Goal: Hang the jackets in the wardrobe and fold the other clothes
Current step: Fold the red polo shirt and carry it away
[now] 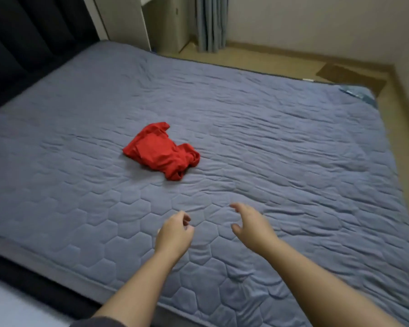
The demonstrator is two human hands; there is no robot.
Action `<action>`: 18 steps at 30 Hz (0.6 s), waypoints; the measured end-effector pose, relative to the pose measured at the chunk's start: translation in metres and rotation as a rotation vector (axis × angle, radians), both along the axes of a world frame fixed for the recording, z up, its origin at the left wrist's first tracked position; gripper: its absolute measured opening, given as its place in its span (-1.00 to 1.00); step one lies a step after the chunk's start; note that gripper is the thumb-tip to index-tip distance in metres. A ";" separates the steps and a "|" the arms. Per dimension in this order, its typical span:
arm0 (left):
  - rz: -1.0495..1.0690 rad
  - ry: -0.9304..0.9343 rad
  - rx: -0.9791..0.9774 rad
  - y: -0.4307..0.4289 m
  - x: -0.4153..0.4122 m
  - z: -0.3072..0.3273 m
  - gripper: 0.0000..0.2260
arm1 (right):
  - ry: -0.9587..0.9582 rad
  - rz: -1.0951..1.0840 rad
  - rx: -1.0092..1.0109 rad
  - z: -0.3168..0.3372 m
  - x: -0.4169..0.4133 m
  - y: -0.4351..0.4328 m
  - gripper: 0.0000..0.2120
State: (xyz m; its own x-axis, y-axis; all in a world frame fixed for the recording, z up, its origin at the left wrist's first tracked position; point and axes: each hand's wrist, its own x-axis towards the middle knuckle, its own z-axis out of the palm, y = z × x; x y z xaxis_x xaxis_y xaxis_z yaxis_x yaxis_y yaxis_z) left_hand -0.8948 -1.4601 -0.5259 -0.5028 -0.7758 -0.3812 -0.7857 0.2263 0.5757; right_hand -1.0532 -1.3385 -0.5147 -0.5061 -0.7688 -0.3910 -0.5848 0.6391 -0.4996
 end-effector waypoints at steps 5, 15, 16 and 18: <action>-0.137 -0.191 -0.089 -0.074 -0.025 -0.118 -0.62 | -0.011 0.041 0.134 -0.130 -0.013 -0.059 -0.34; -0.152 -0.198 -0.297 -0.179 -0.085 -0.217 -0.48 | -0.005 0.043 0.293 -0.259 -0.035 -0.103 -0.09; -0.130 -0.180 -0.332 -0.187 -0.091 -0.219 -0.47 | -0.009 0.048 0.309 -0.264 -0.036 -0.103 -0.08; -0.088 -0.149 -0.361 -0.206 -0.107 -0.223 -0.46 | -0.018 0.054 0.322 -0.272 -0.039 -0.105 -0.08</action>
